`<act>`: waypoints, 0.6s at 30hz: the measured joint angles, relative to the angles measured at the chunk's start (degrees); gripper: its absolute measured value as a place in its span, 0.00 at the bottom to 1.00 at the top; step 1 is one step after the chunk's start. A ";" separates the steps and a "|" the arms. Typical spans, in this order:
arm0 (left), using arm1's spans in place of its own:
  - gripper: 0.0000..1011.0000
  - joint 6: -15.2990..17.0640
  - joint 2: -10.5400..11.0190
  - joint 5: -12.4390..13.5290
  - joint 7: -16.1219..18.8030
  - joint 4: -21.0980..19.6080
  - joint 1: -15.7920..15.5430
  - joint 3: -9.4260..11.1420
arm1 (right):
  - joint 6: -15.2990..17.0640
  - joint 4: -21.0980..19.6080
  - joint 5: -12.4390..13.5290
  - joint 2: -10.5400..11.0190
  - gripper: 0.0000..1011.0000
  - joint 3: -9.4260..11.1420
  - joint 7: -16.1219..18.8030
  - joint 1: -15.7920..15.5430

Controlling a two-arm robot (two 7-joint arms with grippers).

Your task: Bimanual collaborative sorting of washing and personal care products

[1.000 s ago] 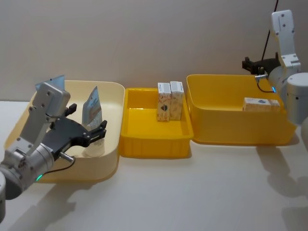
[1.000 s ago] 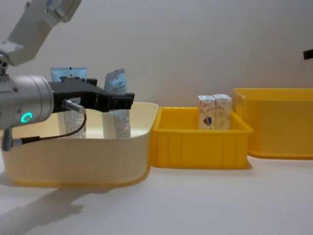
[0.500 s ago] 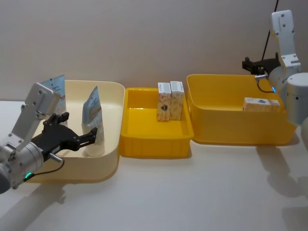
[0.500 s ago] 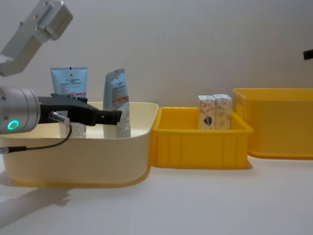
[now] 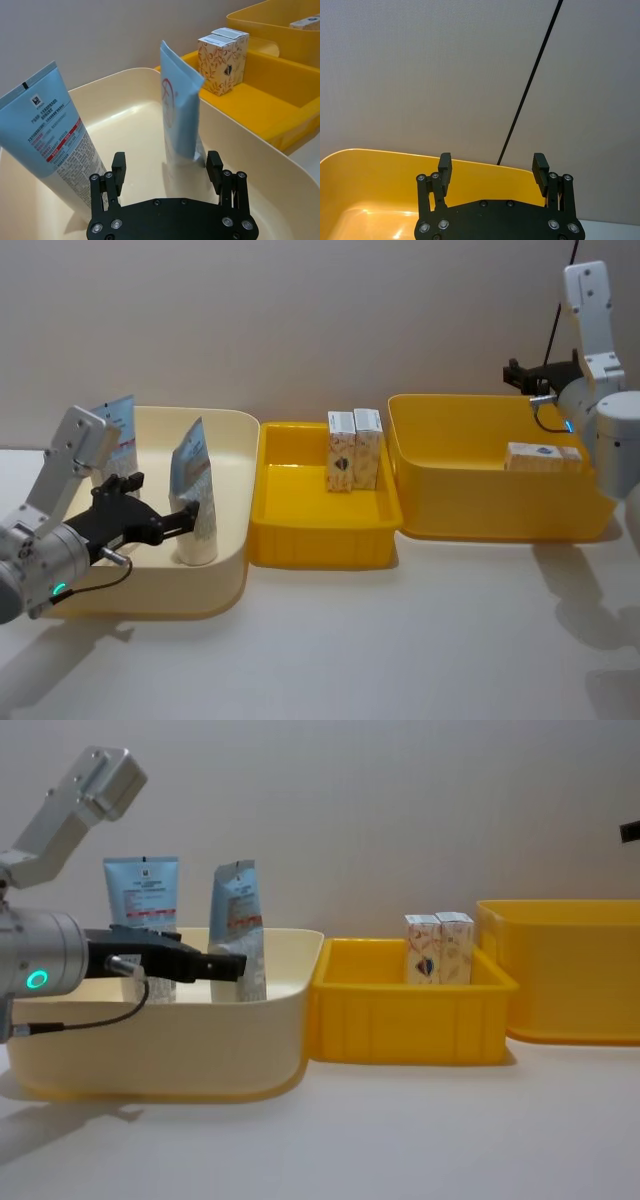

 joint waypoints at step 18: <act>0.99 -4.44 -3.14 -0.42 -3.16 7.71 -3.72 -0.53 | 0.00 0.00 0.00 0.00 0.99 0.00 0.00 0.00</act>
